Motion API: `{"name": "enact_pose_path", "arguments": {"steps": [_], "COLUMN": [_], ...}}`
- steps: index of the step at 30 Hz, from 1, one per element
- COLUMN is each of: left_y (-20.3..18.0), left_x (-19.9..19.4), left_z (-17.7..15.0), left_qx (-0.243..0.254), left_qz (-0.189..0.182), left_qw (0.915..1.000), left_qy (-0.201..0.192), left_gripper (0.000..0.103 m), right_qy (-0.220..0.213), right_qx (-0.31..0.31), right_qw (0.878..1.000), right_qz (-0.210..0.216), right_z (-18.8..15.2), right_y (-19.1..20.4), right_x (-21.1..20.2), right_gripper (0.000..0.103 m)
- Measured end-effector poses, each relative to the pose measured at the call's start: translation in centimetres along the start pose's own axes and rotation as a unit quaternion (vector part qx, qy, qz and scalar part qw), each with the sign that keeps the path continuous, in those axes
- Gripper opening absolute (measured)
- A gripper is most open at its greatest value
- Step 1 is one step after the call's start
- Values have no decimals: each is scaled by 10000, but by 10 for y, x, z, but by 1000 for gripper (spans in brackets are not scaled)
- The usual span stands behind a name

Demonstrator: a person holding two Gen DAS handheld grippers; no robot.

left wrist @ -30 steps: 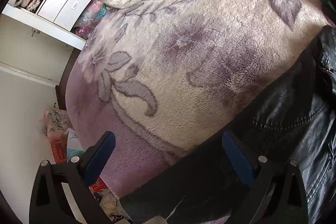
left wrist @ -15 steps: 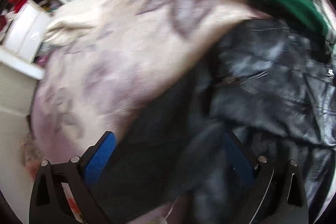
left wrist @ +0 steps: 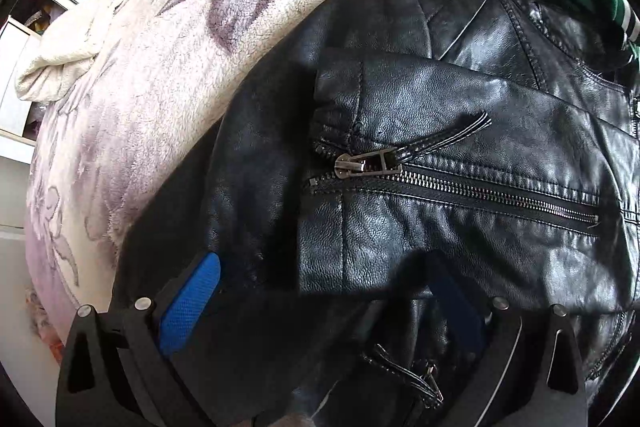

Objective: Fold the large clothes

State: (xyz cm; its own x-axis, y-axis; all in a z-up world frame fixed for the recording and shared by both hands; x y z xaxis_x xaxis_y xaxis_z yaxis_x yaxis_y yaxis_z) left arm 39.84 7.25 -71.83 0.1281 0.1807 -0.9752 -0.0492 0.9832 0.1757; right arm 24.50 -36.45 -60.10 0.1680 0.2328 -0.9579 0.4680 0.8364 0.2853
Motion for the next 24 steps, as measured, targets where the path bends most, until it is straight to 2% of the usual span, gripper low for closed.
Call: {"name": "enact_pose_path", "arguments": {"steps": [1, 3, 4, 6, 8, 11, 13, 14, 16, 17, 19, 21, 22, 23, 24], "left_y": [2, 8, 13, 32, 55, 94, 118, 129, 144, 150, 151, 153, 154, 157, 163], "left_x": [-1, -5, -7, -25, -46, -71, -73, -72, -68, -64, -56, -43, -34, -29, -24], "left_z": [-2, -7, -12, -29, -55, -116, -165, -193, -241, -265, -303, -329, -338, -347, -355], "left_qx": [-35, -171, -256, -621, -1076, -1691, -2091, -2428, -3070, -3419, -4091, -4745, -5087, -5354, -5701], "left_qz": [-56, -186, -241, -355, -538, -548, -470, -574, -789, -969, -1508, -2154, -2418, -2596, -2748], "left_qw": [10000, 9997, 9994, 9973, 9922, 9830, 9765, 9683, 9483, 9344, 8994, 8535, 8263, 8037, 7739], "left_qy": [-33, -62, -72, -168, -318, -461, -239, -94, 164, 255, 308, 69, 3, -82, -248], "left_gripper": [103, 103, 103, 103, 103, 103, 103, 103, 103, 103, 103, 103, 102, 100, 98], "right_qy": [147, 581, 565, 512, 479, 567, 680, 778, 977, 1067, 1194, 1269, 1267, 1281, 1274], "right_qx": [-80, -179, -222, -421, -573, -747, -964, -1087, -1213, -1270, -1308, -975, -726, -507, -387], "right_qw": [9997, 9966, 9960, 9925, 9920, 9934, 9906, 9882, 9847, 9827, 9795, 9832, 9859, 9873, 9878], "right_qz": [-156, -547, -661, -1027, -1018, -662, -698, -753, -785, -826, -962, -879, -822, -789, -803], "right_z": [10, -3, 0, -4, -12, -39, -64, -82, -115, -126, -140, -157, -162, -168, -166], "right_y": [10, 7, 10, 17, 26, 43, 50, 52, 53, 51, 48, 42, 41, 31, 25], "right_x": [15, 47, 49, 34, 16, -10, -18, -20, -21, -15, -3, 2, 5, 7, 18], "right_gripper": [52, 52, 52, 53, 53, 53, 53, 53, 53, 53, 53, 53, 53, 53, 53]}}
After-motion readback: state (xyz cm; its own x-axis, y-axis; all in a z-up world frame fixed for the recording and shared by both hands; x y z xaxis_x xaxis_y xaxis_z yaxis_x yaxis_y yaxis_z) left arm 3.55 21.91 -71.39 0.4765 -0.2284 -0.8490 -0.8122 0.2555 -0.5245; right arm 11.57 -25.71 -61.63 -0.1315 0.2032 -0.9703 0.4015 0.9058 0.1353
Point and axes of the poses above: each gripper's, at about its wrist camera, not at the fingertips, and x roughly the way its jaws point, y to its left, z to its top, the point moved 8 cm from there along x, roughly the way its jaws point, and after that the axes turned 7 degrees about x, right-handed, at the moved point
